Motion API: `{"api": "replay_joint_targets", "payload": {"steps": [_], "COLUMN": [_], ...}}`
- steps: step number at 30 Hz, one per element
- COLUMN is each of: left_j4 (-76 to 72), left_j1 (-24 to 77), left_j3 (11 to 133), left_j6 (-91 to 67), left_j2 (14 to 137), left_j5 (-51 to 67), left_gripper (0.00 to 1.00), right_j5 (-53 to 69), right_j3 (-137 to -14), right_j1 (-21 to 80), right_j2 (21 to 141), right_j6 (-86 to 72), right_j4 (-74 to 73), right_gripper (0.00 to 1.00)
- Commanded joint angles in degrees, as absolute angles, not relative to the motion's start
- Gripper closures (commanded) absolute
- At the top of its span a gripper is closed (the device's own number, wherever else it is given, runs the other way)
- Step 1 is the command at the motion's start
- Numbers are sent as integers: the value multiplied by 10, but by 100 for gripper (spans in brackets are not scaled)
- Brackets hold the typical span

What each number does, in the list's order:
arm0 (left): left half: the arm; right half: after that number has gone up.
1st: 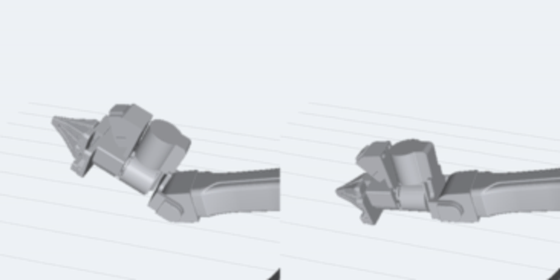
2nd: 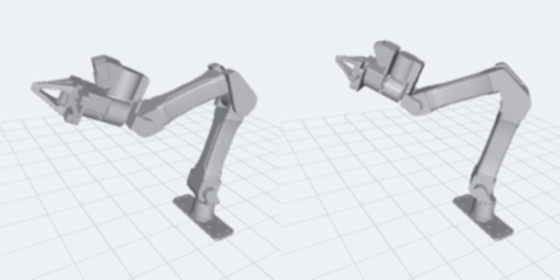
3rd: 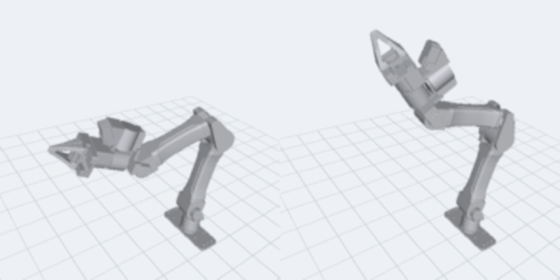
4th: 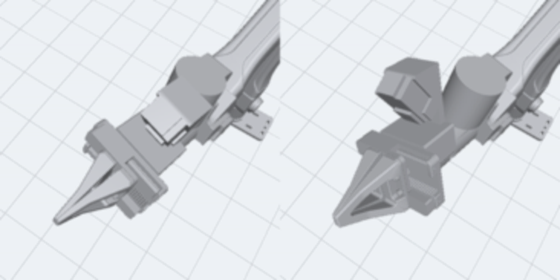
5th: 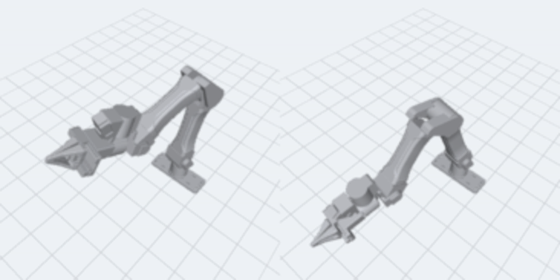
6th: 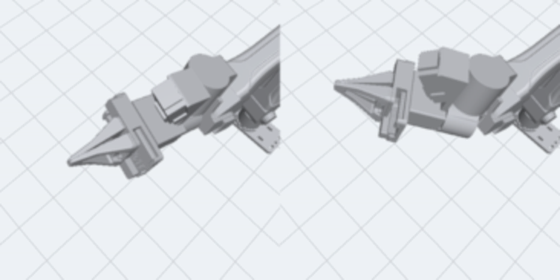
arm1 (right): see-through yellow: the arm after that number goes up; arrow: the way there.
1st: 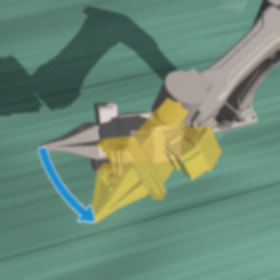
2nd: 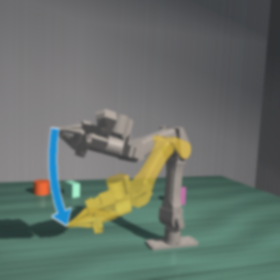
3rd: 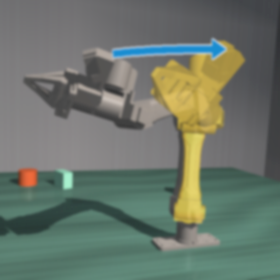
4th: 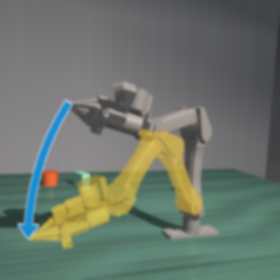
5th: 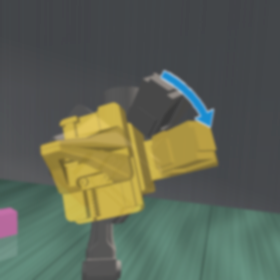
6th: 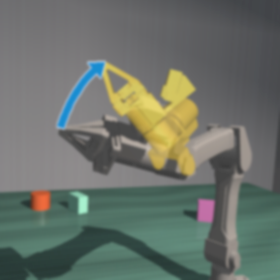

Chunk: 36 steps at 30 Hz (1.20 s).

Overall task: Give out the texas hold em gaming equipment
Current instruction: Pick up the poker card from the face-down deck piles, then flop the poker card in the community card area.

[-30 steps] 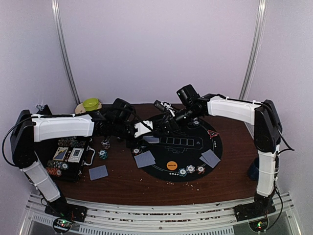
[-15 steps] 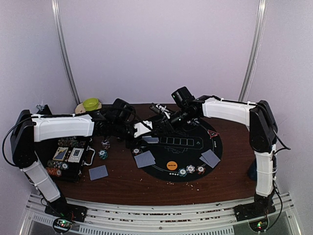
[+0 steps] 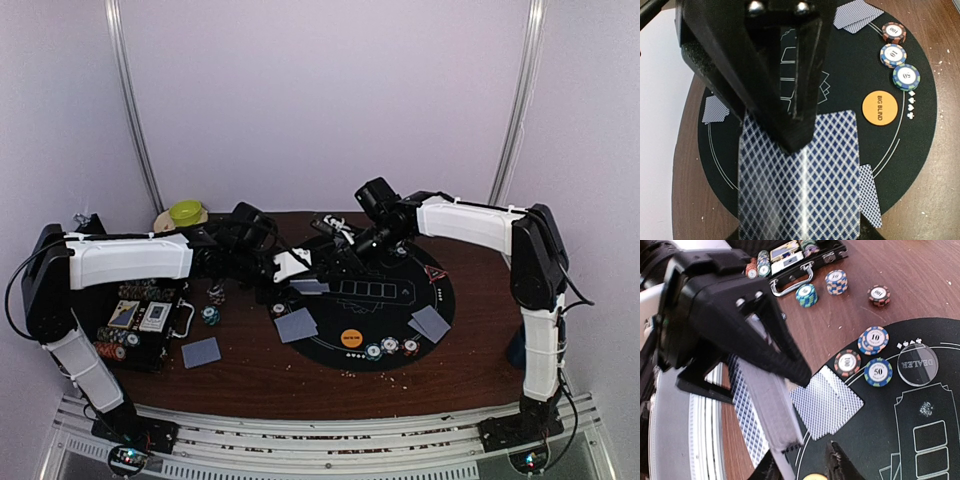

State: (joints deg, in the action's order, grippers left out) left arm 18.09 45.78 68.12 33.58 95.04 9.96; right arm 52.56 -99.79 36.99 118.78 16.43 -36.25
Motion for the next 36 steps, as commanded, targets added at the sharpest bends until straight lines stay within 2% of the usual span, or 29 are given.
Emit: {"api": "replay_joint_targets", "payload": {"steps": [1, 5, 9, 10, 11, 14, 25, 36], "left_j4": [147, 146, 146, 146, 146, 146, 135, 122], "left_j1": [464, 463, 463, 463, 463, 463, 463, 440], "left_j3": [686, 685, 686, 686, 686, 686, 677, 670], "left_j6": [342, 343, 343, 343, 343, 343, 343, 338], "left_j2": [951, 954, 954, 954, 954, 954, 949, 938], "left_j5": [122, 121, 121, 120, 119, 120, 107, 104], "left_gripper": [95, 95, 95, 95, 95, 95, 95, 95], "right_j5": [550, 571, 575, 574, 571, 567, 538, 467], "right_j3": [-1048, -1074, -1078, -1083, -1085, -1090, -1109, -1056], "right_j1": [360, 360, 360, 360, 360, 360, 347, 284], "right_j2": [1190, 1200, 1204, 1206, 1208, 1211, 1195, 1090], "right_j6": [253, 291, 297, 304, 309, 318, 329, 312], "right_j4": [-479, -532, -543, -551, -558, -570, -594, -570], "right_gripper": [69, 70, 82, 90, 93, 99, 100, 100]}}
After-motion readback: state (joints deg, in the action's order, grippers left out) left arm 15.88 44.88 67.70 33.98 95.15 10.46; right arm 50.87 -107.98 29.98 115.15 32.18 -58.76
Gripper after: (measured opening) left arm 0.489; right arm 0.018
